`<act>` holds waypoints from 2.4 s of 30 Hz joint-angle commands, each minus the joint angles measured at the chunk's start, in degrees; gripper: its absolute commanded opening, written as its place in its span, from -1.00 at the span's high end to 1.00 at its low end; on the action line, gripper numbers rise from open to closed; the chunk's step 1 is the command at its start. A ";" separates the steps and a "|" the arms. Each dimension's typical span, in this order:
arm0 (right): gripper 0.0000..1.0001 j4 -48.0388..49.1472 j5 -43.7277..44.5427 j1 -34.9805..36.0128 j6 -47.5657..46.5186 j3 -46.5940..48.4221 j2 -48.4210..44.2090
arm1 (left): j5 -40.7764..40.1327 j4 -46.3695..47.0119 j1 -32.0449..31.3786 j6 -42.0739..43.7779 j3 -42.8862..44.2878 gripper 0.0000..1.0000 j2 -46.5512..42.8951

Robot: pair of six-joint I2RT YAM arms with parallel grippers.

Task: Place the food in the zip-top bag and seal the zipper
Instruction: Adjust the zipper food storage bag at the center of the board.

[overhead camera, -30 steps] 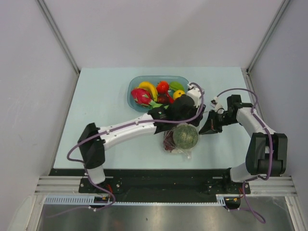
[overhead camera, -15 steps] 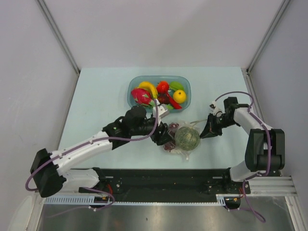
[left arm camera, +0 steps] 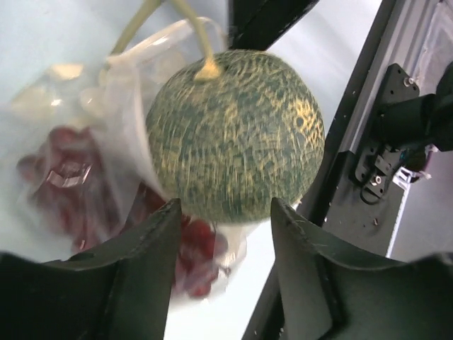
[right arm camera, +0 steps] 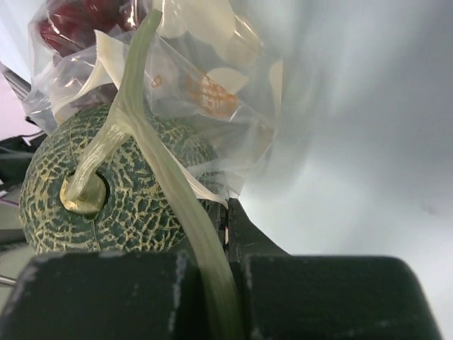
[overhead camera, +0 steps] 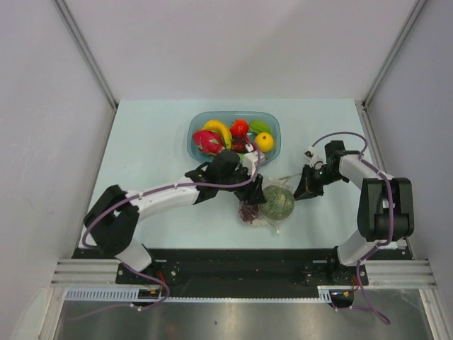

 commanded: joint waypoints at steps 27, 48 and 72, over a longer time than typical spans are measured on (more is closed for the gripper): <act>1.00 1.18 -0.36 -2.45 -12.63 5.34 8.94 | -2.17 -4.98 -3.96 -0.55 4.55 0.43 5.02; 1.00 0.21 -0.44 -2.54 -13.86 5.86 8.32 | 2.32 2.84 -4.31 1.74 8.42 0.27 14.60; 1.00 -1.81 -0.62 -3.24 -14.83 6.74 5.95 | 1.09 7.50 -1.94 -4.95 4.47 1.00 12.42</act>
